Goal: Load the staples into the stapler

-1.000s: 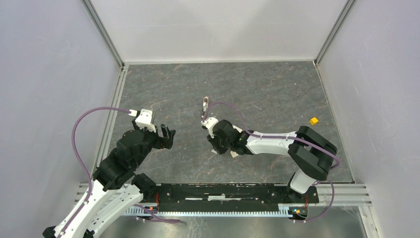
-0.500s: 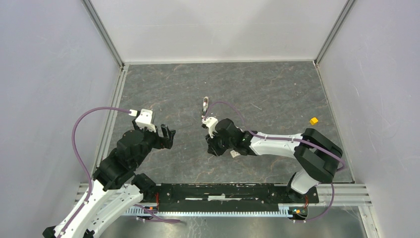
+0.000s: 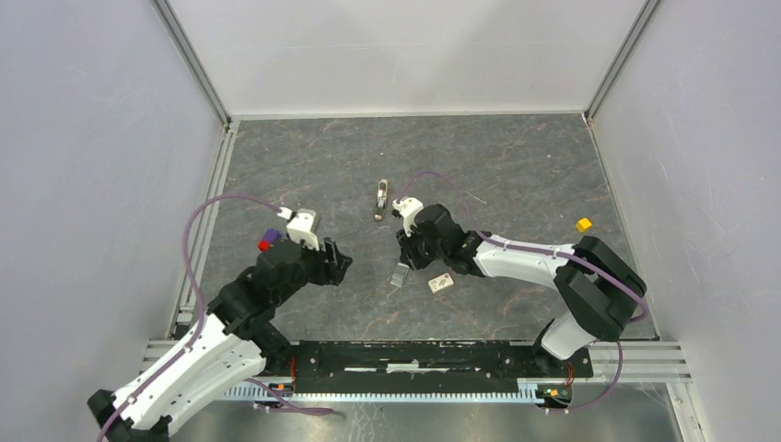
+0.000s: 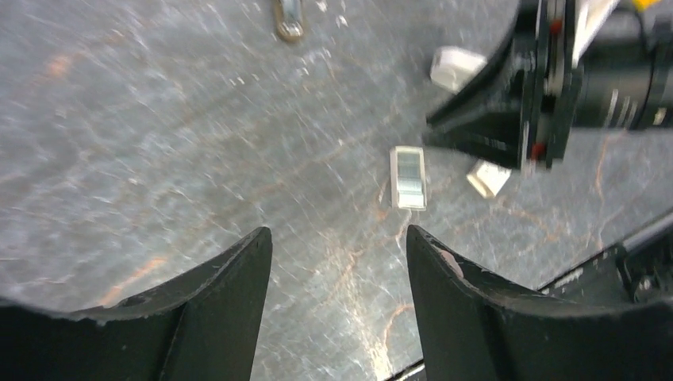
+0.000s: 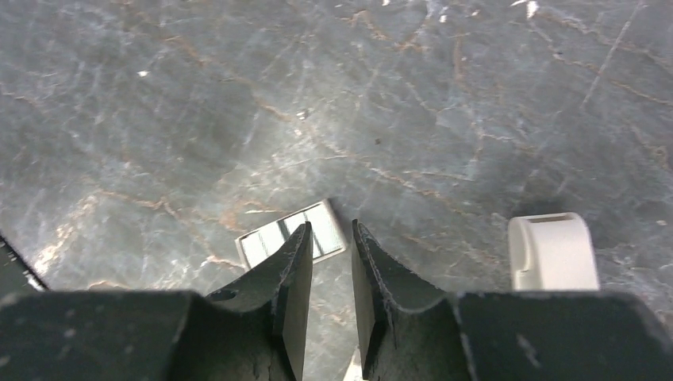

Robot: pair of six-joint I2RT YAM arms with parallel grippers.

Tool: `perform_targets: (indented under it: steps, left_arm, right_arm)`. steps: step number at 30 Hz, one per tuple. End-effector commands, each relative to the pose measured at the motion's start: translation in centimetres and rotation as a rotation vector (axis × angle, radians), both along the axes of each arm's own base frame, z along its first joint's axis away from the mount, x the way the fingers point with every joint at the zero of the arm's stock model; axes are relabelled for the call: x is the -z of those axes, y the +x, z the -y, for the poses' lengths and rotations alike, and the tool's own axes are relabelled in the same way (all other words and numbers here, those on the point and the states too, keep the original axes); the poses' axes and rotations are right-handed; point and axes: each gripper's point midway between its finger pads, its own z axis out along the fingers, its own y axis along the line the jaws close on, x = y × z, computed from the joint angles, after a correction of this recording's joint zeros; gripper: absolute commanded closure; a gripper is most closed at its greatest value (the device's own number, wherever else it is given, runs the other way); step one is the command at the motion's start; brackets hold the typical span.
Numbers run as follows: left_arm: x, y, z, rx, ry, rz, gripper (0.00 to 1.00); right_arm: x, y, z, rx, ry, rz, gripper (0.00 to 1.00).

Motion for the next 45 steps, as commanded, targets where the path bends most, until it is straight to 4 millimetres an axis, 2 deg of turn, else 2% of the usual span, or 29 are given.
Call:
perform_targets:
  steps: [1,4,11,17,22,36,41,45]
  left_arm:
    - [0.0,0.2,3.6,0.025,-0.156,0.024,0.31]
    - [1.7,0.0,5.6,0.064,-0.146,0.036,0.31]
    - [4.8,-0.5,10.0,0.145,-0.098,0.091,0.32]
    - [6.8,-1.0,12.4,0.171,-0.032,0.128,0.25]
    - [9.7,-0.5,14.0,0.15,0.059,0.083,0.22]
    - [14.6,0.3,14.6,0.102,0.205,0.022,0.24]
    - [15.7,0.4,14.8,0.106,0.236,0.006,0.31]
    - [15.7,0.4,15.1,0.137,0.255,0.021,0.38]
  right_arm:
    - [-0.6,2.1,-0.5,-0.02,-0.025,0.045,0.68]
    - [0.5,2.2,-0.3,-0.045,-0.083,0.029,0.64]
    - [1.2,3.0,0.5,-0.001,-0.126,0.025,0.64]
    - [0.2,3.7,2.4,0.076,-0.084,0.03,0.64]
    - [-0.6,4.1,3.9,0.116,-0.065,0.039,0.62]
    - [-3.3,4.2,6.7,0.163,0.019,0.091,0.62]
    - [-3.9,4.4,7.8,0.182,0.026,0.108,0.61]
    - [-3.9,4.2,8.2,0.185,0.029,0.108,0.61]
